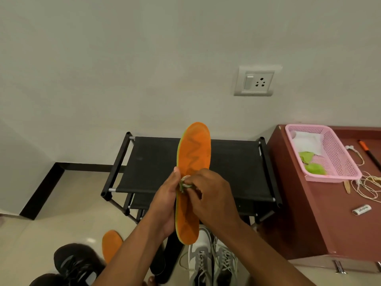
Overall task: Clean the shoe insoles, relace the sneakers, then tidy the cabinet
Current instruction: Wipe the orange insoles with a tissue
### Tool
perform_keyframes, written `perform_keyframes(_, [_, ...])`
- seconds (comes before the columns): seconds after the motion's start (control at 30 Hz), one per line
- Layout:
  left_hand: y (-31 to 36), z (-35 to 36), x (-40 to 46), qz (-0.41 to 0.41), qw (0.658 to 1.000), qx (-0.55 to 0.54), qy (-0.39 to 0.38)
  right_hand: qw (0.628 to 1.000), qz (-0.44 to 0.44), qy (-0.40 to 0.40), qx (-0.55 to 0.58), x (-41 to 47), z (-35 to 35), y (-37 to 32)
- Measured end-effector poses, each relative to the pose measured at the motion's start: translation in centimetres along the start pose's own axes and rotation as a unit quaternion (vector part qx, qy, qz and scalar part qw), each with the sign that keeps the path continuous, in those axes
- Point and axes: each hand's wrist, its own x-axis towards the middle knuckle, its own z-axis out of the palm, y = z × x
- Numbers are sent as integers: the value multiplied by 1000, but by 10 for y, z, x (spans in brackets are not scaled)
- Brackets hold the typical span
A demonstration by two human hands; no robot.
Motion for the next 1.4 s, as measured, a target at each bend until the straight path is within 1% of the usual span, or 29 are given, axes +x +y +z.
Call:
perform_keyframes(0.1, [-2, 1, -2, 5, 1000, 13, -11, 1000, 18, 15, -6, 2, 0, 2])
perform_keyframes(0.23, [-6, 3, -2, 5, 999, 41, -34, 995, 54, 75, -30, 12, -11, 9])
perform_keyframes(0.43, [-7, 8, -7, -37, 992, 61, -101, 977, 103, 182, -50, 30, -38, 37])
perform_keyframes(0.53, [-9, 7, -5, -52, 990, 62, -114, 969, 134, 205, -31, 32, -46, 49])
perform_keyframes(0.63, [-7, 7, -3, -52, 991, 60, -109, 979, 115, 170, -16, 29, -43, 42])
perform_keyframes(0.73, [-1, 4, -2, -56, 995, 49, -69, 990, 89, 111, 2, 20, -29, 24])
perform_keyframes(0.87, [7, -1, -4, -6, 998, 63, -23, 998, 37, 36, 20, 6, -5, -1])
perform_keyframes(0.93, [11, -5, -4, 8, 999, 51, -15, 999, 28, 16, 30, 0, 2, -11])
perform_keyframes(1.03, [20, -9, -4, -3, 1000, 4, -1, 999, 6, -4, 39, -4, 7, -22])
perform_keyframes(1.1, [21, -13, -4, -19, 999, -34, 4, 999, -7, -13, 37, -4, 7, -26])
perform_keyframes(1.17, [20, -16, -1, -35, 998, -47, 2, 1000, -13, -15, 24, -4, 8, -27])
perform_keyframes(1.27, [16, -15, 1, -29, 999, 2, 15, 1000, -14, 10, -18, 0, 8, -20])
perform_keyframes(1.33, [15, -12, 1, -15, 999, 46, 24, 998, -7, 41, -44, 5, 5, -13])
perform_keyframes(1.4, [13, -9, -1, -12, 997, 71, 16, 995, 15, 73, -70, 12, -1, -4])
